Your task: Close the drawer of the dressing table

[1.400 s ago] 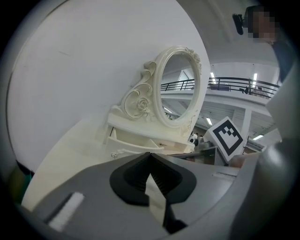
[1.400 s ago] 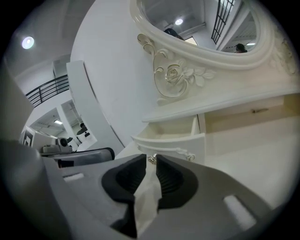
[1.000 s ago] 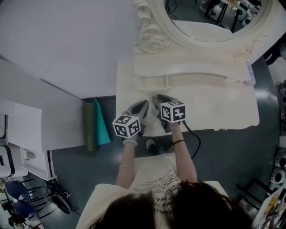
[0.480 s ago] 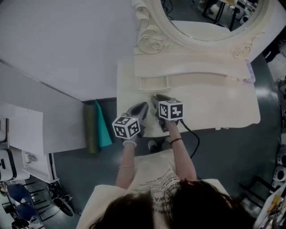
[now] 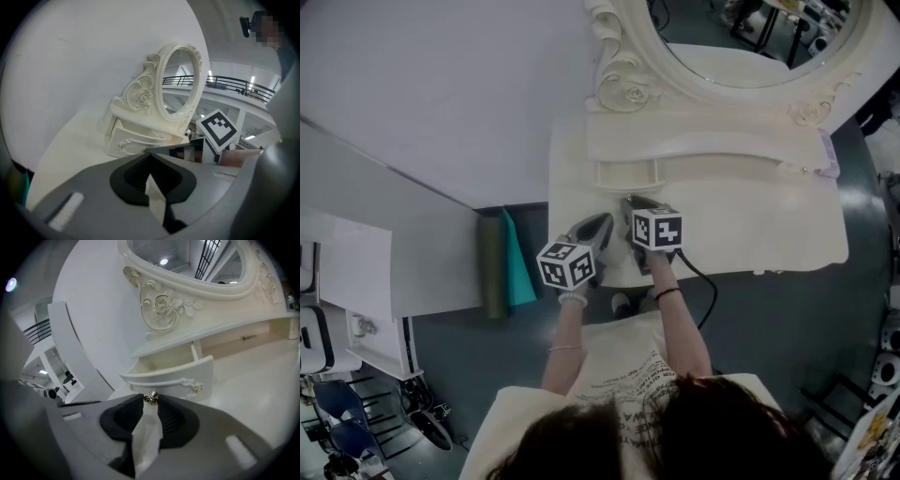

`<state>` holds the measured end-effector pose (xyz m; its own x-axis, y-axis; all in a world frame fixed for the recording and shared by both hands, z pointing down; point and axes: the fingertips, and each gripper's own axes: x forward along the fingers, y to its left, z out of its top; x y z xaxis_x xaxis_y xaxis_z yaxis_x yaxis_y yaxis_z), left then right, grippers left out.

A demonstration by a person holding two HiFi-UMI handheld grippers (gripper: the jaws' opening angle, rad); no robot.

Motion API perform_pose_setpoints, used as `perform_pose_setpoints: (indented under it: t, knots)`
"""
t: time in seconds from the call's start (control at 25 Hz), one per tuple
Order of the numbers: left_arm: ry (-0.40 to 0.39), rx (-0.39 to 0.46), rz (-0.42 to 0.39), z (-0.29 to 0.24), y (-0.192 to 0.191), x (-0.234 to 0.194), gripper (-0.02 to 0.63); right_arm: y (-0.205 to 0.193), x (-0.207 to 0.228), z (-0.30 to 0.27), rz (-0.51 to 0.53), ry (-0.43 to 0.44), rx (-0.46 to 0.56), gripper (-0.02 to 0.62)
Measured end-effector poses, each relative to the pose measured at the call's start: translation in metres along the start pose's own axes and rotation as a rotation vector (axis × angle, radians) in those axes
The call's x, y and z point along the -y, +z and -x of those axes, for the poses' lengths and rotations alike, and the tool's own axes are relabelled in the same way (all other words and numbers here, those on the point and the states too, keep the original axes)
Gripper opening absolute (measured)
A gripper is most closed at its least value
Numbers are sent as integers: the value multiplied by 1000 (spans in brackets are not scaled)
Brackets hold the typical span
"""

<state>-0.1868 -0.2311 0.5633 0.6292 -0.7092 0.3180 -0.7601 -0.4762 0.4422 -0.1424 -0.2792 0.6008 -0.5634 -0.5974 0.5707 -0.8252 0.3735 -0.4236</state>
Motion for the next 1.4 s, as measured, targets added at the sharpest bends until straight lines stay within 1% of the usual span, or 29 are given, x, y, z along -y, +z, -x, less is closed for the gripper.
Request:
perform_pose_setpoints:
  t: [1.4]
  knots:
    - [2,12,3,-15,12,-10,-1,11,8,-8,10,16,-16,92]
